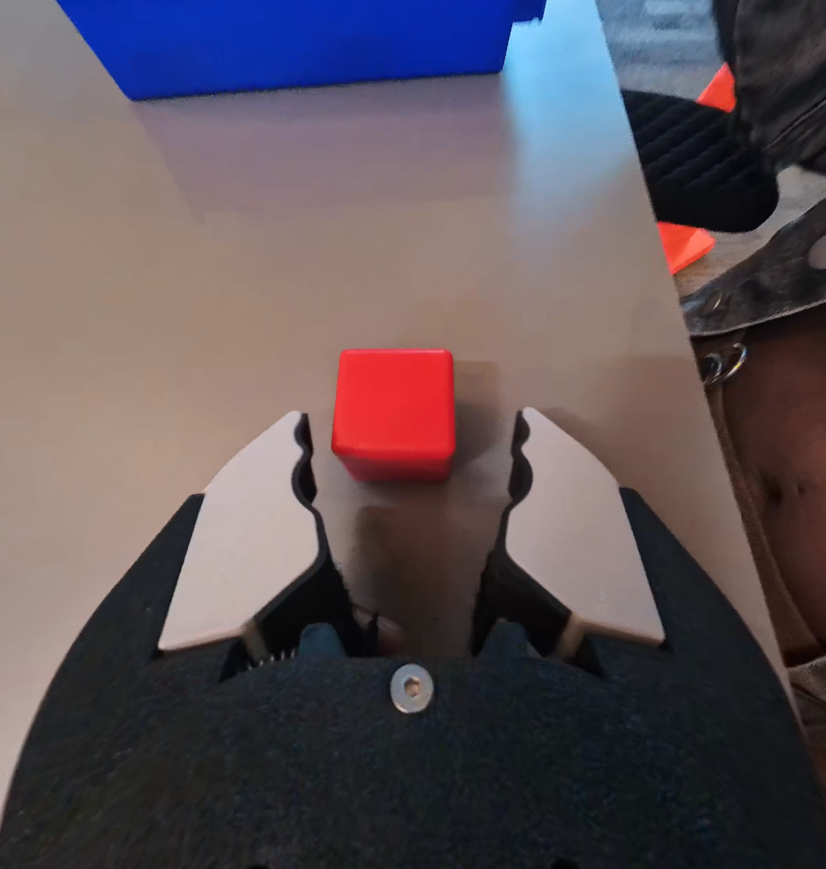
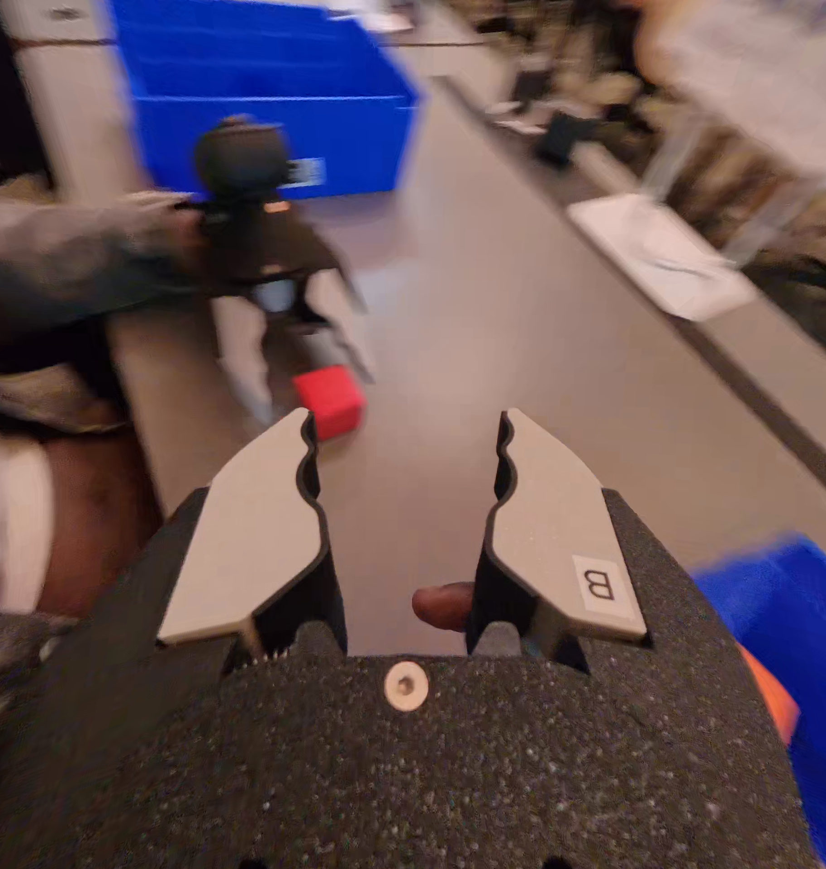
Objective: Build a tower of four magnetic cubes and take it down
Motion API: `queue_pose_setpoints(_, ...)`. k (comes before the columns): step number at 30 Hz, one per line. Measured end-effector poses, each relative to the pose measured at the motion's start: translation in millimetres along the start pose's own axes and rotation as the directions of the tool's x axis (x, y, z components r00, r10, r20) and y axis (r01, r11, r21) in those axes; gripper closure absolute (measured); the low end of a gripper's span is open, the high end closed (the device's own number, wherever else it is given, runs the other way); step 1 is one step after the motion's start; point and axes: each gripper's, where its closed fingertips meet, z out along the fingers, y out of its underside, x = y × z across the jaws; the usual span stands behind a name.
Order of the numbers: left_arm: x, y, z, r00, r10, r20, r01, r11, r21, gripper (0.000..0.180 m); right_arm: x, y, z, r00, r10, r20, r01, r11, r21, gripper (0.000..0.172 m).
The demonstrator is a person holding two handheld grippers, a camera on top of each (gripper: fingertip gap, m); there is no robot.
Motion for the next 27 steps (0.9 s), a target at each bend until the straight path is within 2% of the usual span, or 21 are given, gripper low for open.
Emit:
queue_pose_setpoints(1,1,-5,-3,1.000,-0.016,-0.009,0.016,0.999,0.032,0.093,-20,0,18,0.993,-0.041,0.113,0.043,0.999,-0.017,0.097)
queue_pose_setpoints(4,4,-24,-17,0.995,-0.072,-0.069,0.083,0.983,0.165,0.075,-44,22,69,0.957,-0.122,0.264,0.161,0.978,-0.132,0.099)
queue_pose_setpoints(6,3,-39,-31,0.991,-0.092,-0.094,0.115,0.954,0.279,0.067,-55,36,95,0.928,-0.110,0.355,0.183,0.967,-0.177,0.101)
queue_pose_setpoints(9,-6,-60,-53,0.990,-0.120,-0.077,0.142,0.886,0.442,0.067,-64,52,124,0.905,-0.104,0.414,0.217,0.947,-0.237,0.101)
queue_pose_setpoints(11,-16,-64,-61,0.986,-0.160,-0.051,0.164,0.856,0.490,0.070,-69,62,136,0.891,-0.121,0.438,0.258,0.928,-0.268,0.104)
queue_pose_setpoints(13,-22,-65,-64,0.983,-0.183,-0.029,0.172,0.845,0.507,0.071,-73,69,144,0.886,-0.130,0.446,0.282,0.913,-0.294,0.122)
queue_pose_setpoints(15,-24,-66,-65,0.984,-0.177,-0.008,0.156,0.845,0.512,0.073,-73,68,146,0.892,-0.144,0.429,0.284,0.916,-0.282,0.123)
queue_pose_setpoints(18,-28,-64,-64,0.983,-0.178,0.034,0.137,0.851,0.507,0.074,-65,61,137,0.920,-0.134,0.369,0.244,0.932,-0.269,0.123)
queue_pose_setpoints(21,-30,-63,-63,0.983,-0.176,0.051,0.128,0.856,0.501,0.075,-44,43,109,0.961,-0.103,0.258,0.165,0.959,-0.230,0.123)
queue_pose_setpoints(24,-32,-60,-61,0.982,-0.169,0.081,0.110,0.870,0.481,0.075,-6,24,58,0.996,-0.062,0.056,0.071,0.983,-0.171,0.123)
queue_pose_setpoints(27,-33,-60,-61,0.983,-0.154,0.098,0.088,0.871,0.483,0.077,45,27,-11,0.980,0.031,-0.198,-0.056,0.991,-0.122,0.123)
